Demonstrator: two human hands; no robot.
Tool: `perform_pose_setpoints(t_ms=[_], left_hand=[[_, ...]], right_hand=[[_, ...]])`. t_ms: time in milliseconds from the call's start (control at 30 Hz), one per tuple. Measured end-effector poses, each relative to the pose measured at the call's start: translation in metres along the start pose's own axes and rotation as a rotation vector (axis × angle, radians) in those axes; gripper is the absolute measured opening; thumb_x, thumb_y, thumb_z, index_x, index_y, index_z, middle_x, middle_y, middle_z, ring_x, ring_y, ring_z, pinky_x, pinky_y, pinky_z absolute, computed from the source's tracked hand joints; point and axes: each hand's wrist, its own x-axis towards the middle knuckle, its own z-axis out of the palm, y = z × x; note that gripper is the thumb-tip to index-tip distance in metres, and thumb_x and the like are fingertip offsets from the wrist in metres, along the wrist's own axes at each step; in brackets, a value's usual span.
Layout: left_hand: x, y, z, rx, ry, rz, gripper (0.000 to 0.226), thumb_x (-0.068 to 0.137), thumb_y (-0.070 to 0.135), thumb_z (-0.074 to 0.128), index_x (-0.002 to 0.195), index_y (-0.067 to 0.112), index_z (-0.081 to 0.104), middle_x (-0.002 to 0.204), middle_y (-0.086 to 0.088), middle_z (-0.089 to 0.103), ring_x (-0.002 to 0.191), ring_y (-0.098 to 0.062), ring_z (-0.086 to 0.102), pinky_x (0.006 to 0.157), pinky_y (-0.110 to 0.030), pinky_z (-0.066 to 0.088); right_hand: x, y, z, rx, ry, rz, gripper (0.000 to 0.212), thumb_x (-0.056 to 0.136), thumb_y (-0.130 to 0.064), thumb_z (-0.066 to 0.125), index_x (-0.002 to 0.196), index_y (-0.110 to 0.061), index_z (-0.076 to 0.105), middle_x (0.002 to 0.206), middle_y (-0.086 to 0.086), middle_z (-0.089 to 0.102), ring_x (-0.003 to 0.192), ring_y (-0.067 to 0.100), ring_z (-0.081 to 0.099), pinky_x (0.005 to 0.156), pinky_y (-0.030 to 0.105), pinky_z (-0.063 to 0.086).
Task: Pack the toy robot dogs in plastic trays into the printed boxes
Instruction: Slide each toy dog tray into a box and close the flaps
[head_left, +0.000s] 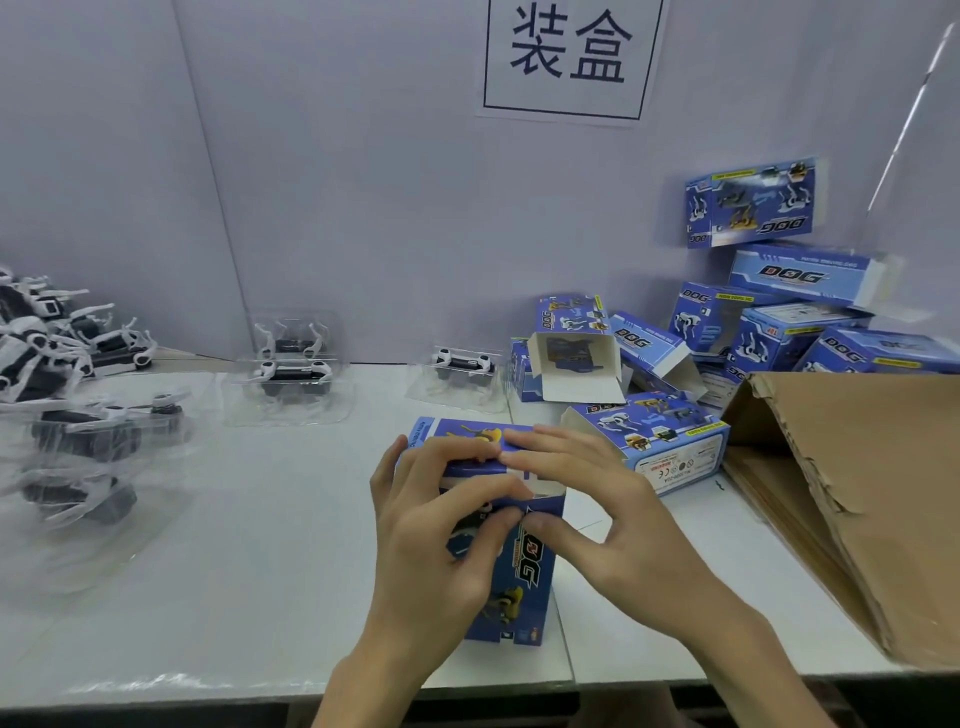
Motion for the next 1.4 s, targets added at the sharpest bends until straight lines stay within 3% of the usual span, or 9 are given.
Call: perform_pose_setpoints(t_ms=[133, 233, 400, 500, 733, 933, 1033, 1233, 1400], left_hand=[[0.000, 0.003, 0.003, 0.065, -0.017, -0.008, 0.020, 0.086, 0.031, 0.063, 0.102, 0.036, 0.073, 0.124, 0.014, 0.057, 0.124, -0.014, 0.053, 0.112, -0.056, 0.025], [-0.001, 0.007, 0.002, 0.152, -0.030, 0.014, 0.022, 0.086, 0.035, 0.060, 0.105, 0.041, 0.070, 0.128, 0.016, 0.056, 0.130, -0.012, 0.047, 0.117, -0.056, 0.015], [0.000, 0.007, 0.003, 0.106, -0.042, 0.013, 0.022, 0.086, 0.035, 0.059, 0.106, 0.041, 0.068, 0.130, 0.016, 0.054, 0.134, -0.013, 0.044, 0.118, -0.054, 0.016], [0.000, 0.005, 0.001, 0.079, -0.052, 0.036, 0.022, 0.087, 0.032, 0.060, 0.106, 0.038, 0.069, 0.130, 0.015, 0.055, 0.134, -0.014, 0.044, 0.115, -0.055, 0.021], [-0.001, 0.000, -0.001, 0.082, -0.041, 0.059, 0.020, 0.088, 0.031, 0.062, 0.103, 0.032, 0.075, 0.121, 0.014, 0.062, 0.124, -0.016, 0.052, 0.108, -0.058, 0.028], [-0.001, -0.006, -0.012, 0.011, 0.034, 0.009, 0.037, 0.086, 0.037, 0.066, 0.122, 0.031, 0.062, 0.124, 0.019, 0.058, 0.122, -0.007, 0.053, 0.104, -0.034, 0.043], [0.001, -0.021, -0.030, 0.007, 0.016, 0.019, 0.028, 0.087, 0.037, 0.065, 0.113, 0.028, 0.069, 0.121, 0.017, 0.064, 0.119, -0.009, 0.058, 0.093, -0.039, 0.052], [0.003, -0.031, -0.039, -0.074, -0.027, 0.012, 0.024, 0.091, 0.032, 0.061, 0.111, 0.022, 0.071, 0.117, 0.015, 0.067, 0.117, -0.009, 0.060, 0.088, -0.012, 0.048], [0.005, -0.032, -0.035, -0.104, 0.008, -0.011, 0.017, 0.090, 0.027, 0.067, 0.106, 0.023, 0.072, 0.109, 0.015, 0.071, 0.111, -0.009, 0.062, 0.085, -0.010, 0.048]], right_hand=[[0.002, 0.001, -0.003, 0.017, -0.048, 0.020, 0.047, 0.095, -0.018, 0.061, 0.139, -0.034, 0.056, 0.145, -0.027, 0.048, 0.143, 0.004, 0.035, 0.111, 0.011, 0.026], [0.004, 0.003, -0.011, 0.110, -0.067, 0.089, 0.043, 0.099, -0.025, 0.051, 0.140, -0.037, 0.052, 0.141, -0.027, 0.052, 0.136, -0.001, 0.044, 0.106, 0.013, 0.036], [0.008, 0.001, -0.008, 0.247, 0.082, 0.111, 0.014, 0.094, -0.021, 0.060, 0.100, -0.033, 0.058, 0.122, -0.020, 0.068, 0.122, -0.002, 0.058, 0.086, 0.009, 0.048], [0.006, 0.001, -0.006, 0.305, 0.141, 0.098, 0.007, 0.091, -0.016, 0.064, 0.091, -0.023, 0.062, 0.116, -0.016, 0.072, 0.122, 0.001, 0.059, 0.083, 0.015, 0.054], [-0.002, 0.000, -0.008, 0.347, 0.086, 0.080, 0.005, 0.089, -0.009, 0.065, 0.093, -0.010, 0.064, 0.121, -0.011, 0.071, 0.129, 0.008, 0.056, 0.094, 0.022, 0.052], [-0.007, 0.001, -0.006, 0.355, 0.081, 0.099, 0.016, 0.086, -0.011, 0.072, 0.098, -0.015, 0.063, 0.125, -0.012, 0.069, 0.134, 0.008, 0.051, 0.095, 0.028, 0.054], [-0.006, 0.002, -0.002, 0.399, 0.128, 0.113, 0.012, 0.083, -0.018, 0.070, 0.094, -0.019, 0.064, 0.122, -0.011, 0.071, 0.132, 0.009, 0.053, 0.093, 0.030, 0.056], [-0.009, 0.005, 0.006, 0.452, 0.145, 0.127, 0.014, 0.085, -0.018, 0.067, 0.095, -0.028, 0.066, 0.123, -0.011, 0.070, 0.134, 0.011, 0.051, 0.090, 0.033, 0.058], [-0.010, 0.008, 0.006, 0.425, 0.147, 0.120, 0.011, 0.086, -0.020, 0.067, 0.096, -0.025, 0.064, 0.123, -0.011, 0.070, 0.135, 0.012, 0.050, 0.088, 0.033, 0.059]])
